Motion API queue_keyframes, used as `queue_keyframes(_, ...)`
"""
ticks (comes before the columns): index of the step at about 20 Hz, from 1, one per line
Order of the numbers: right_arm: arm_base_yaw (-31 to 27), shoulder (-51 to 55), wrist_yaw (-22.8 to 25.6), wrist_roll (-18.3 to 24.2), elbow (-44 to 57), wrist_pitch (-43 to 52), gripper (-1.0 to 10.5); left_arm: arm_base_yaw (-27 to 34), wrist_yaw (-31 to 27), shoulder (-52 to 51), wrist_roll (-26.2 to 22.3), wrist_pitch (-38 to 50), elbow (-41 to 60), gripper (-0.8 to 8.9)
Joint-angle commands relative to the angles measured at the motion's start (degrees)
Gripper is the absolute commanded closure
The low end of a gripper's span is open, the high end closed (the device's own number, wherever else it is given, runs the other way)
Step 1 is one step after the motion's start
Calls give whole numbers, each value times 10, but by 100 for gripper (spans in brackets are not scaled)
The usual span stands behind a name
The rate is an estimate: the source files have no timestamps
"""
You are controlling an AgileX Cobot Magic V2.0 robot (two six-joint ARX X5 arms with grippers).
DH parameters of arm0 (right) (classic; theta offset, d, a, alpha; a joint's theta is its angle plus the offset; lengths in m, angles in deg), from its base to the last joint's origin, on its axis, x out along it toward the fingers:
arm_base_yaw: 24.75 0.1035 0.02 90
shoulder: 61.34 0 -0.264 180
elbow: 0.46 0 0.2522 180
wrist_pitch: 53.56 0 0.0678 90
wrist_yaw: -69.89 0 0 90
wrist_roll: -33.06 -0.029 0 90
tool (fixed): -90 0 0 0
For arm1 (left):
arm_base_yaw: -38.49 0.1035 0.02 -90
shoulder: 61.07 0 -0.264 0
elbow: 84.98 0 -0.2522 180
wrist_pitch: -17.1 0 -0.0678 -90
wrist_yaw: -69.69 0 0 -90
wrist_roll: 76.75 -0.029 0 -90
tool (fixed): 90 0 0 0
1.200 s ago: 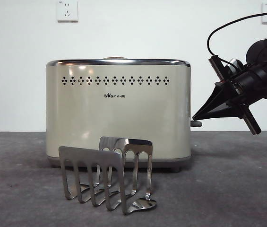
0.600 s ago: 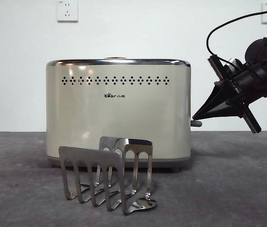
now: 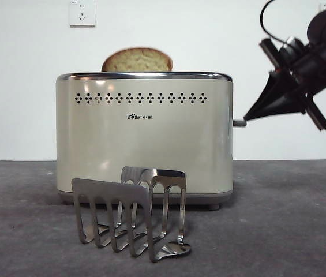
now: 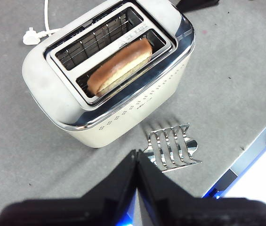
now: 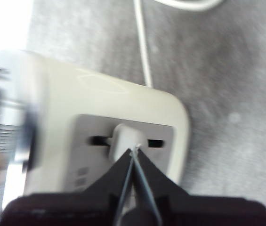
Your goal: Pick up a slice of bread from the rack,put the bread on the toaster,press the button
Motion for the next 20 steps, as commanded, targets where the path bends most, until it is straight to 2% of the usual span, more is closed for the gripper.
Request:
queue_keyframes(1,1,28,0,7,8,-1,950,0,-1,-2,-3,2,0,821)
queue_keyframes(8,1,153,24,16,8,-20,950,0,-1,-2,-3,2,0,821)
queue_keyframes(16,1,326,39,148,8,-135,948,-1,3,-2,-3,2,0,819)
queue_keyframes(20,1,403,67,167,8,-204,948,-1,4,-10,-1,2,0,819)
